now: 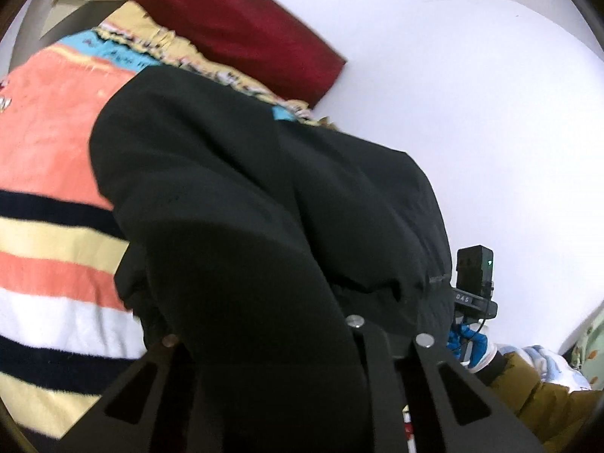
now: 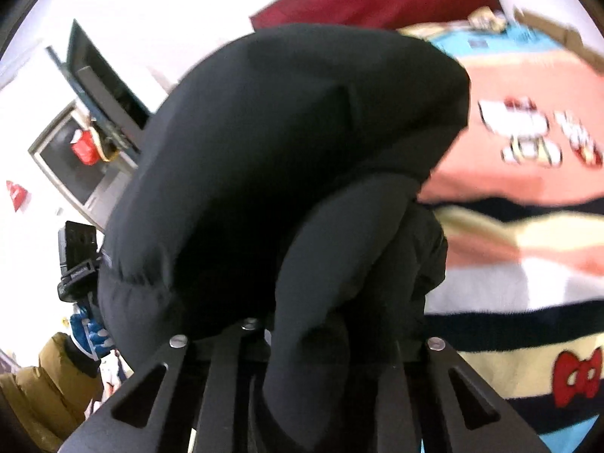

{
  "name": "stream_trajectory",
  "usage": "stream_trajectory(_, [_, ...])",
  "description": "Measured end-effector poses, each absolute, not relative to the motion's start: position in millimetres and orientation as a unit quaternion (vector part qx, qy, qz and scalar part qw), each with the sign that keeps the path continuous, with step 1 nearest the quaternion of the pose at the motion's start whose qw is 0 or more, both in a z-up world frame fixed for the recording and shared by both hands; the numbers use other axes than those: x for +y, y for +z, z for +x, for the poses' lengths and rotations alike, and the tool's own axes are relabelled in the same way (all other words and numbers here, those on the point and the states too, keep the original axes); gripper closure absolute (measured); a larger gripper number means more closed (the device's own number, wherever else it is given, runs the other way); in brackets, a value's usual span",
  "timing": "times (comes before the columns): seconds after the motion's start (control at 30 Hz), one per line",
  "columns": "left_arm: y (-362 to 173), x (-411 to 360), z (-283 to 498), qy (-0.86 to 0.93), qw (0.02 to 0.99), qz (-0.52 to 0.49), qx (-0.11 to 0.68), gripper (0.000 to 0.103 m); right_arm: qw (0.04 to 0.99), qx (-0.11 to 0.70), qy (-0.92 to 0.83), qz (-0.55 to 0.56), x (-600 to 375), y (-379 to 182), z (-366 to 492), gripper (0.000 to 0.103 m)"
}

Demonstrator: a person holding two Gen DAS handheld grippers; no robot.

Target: Fold large clothes

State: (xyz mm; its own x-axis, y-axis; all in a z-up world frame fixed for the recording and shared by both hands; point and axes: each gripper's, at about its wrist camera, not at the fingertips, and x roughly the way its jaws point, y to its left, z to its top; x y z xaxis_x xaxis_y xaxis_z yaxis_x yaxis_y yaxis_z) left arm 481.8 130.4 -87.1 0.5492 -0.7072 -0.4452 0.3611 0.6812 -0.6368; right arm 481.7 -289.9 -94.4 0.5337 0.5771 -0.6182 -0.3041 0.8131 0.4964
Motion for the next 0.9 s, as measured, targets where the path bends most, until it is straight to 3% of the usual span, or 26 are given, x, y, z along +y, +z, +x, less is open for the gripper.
stream_trajectory(0.23, [-49,166,423,-0.333,0.845,-0.256,0.332,0.088,0.866,0.378,0.274,0.179,-306,-25,418,0.087])
stream_trajectory(0.4, [-101,172,415,-0.277,0.843,-0.240,0.394,0.086,0.855,0.422,0.226,0.199,-315,-75,402,0.086])
stream_trajectory(0.47, [-126,183,411,-0.252,0.840,-0.245,0.414,0.081,0.849,0.449,0.182,0.211,-324,-107,398,0.074])
stream_trajectory(0.53, [-134,198,402,-0.244,0.838,-0.260,0.412,0.068,0.850,0.462,0.144,0.207,-338,-122,393,0.060])
stream_trajectory(0.6, [-131,209,394,-0.239,0.841,-0.259,0.411,0.065,0.850,0.462,0.126,0.221,-350,-131,384,0.050])
stream_trajectory(0.67, [-124,211,393,-0.218,0.851,-0.237,0.414,0.056,0.864,0.456,0.090,0.196,-356,-127,376,0.031])
stream_trajectory(0.9, [-86,248,369,-0.117,0.888,-0.211,0.392,0.055,0.889,0.431,0.047,0.146,-354,-78,325,0.030])
